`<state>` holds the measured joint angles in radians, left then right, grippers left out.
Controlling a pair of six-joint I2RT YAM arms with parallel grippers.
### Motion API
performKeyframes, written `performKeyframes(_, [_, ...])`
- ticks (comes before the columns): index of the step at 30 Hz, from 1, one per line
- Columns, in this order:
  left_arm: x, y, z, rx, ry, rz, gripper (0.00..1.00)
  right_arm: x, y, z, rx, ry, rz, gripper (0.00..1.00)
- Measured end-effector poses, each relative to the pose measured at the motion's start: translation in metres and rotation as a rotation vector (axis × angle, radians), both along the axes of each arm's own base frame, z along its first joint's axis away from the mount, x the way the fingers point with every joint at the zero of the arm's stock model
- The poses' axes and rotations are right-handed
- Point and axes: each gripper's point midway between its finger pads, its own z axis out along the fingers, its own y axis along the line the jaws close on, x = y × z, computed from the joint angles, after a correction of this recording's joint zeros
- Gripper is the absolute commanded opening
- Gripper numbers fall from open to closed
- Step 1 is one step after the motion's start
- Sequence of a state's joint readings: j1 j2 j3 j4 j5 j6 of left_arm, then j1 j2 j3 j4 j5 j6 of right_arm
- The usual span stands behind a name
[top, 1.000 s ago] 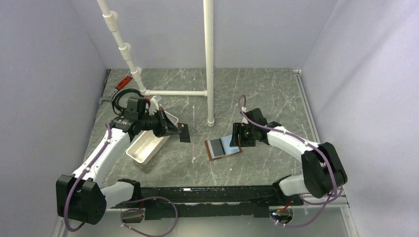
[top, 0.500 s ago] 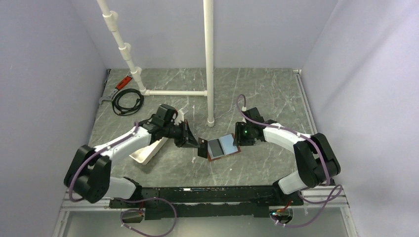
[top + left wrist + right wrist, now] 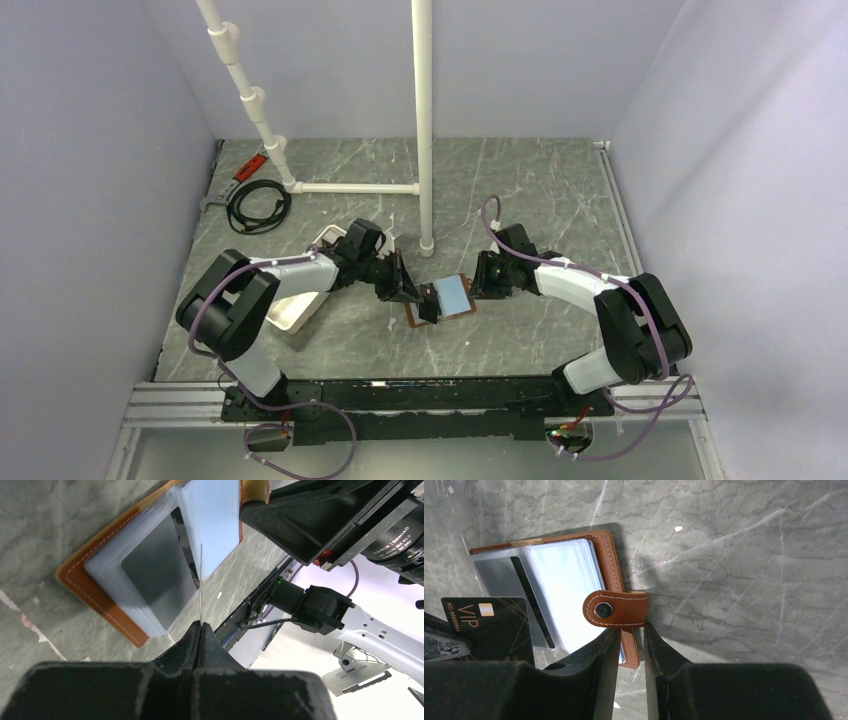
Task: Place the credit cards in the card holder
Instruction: Insert the credit card into the card holder.
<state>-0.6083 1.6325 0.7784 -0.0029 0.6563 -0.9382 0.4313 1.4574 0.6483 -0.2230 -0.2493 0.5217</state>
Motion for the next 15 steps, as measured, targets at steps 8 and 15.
performKeyframes(8, [0.009, -0.006, -0.006, -0.018, -0.021, 0.000, 0.00, 0.000, 0.001, 0.000, 0.006, 0.000, 0.004, 0.26])
performKeyframes(15, [0.007, -0.006, -0.019, 0.004, 0.011, 0.001, 0.00, -0.002, 0.002, 0.000, 0.013, 0.003, 0.009, 0.26])
